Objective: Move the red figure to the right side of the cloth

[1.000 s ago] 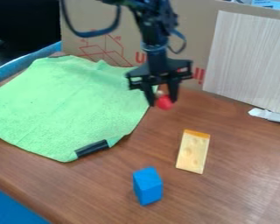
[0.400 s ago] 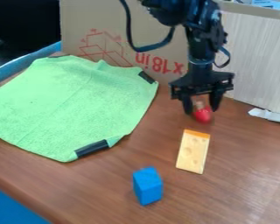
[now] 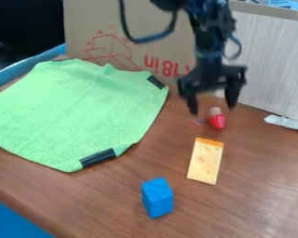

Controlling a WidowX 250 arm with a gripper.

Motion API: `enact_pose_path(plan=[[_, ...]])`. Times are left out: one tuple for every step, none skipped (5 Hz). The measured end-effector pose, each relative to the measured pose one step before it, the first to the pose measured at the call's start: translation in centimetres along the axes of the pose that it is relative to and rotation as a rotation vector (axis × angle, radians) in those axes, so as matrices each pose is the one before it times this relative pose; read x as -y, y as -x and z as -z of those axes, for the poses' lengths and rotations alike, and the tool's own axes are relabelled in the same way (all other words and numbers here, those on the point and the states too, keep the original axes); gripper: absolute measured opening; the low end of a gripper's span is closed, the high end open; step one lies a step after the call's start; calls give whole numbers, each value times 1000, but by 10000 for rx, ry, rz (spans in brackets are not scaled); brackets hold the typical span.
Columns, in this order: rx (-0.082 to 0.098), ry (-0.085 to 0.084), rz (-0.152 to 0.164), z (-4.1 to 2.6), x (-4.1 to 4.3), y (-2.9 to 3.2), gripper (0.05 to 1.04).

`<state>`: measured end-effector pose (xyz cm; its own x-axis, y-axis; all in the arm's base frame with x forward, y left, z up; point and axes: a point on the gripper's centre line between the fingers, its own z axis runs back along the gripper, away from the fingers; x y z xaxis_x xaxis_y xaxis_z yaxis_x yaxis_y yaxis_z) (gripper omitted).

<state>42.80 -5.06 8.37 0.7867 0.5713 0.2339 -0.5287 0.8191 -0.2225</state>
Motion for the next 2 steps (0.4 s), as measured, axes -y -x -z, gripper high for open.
enact_pose_path(plan=[[-100,-24,301,-4753,-2851,-811,999],[-793,-1537,984,-3394,-4770,574,999]])
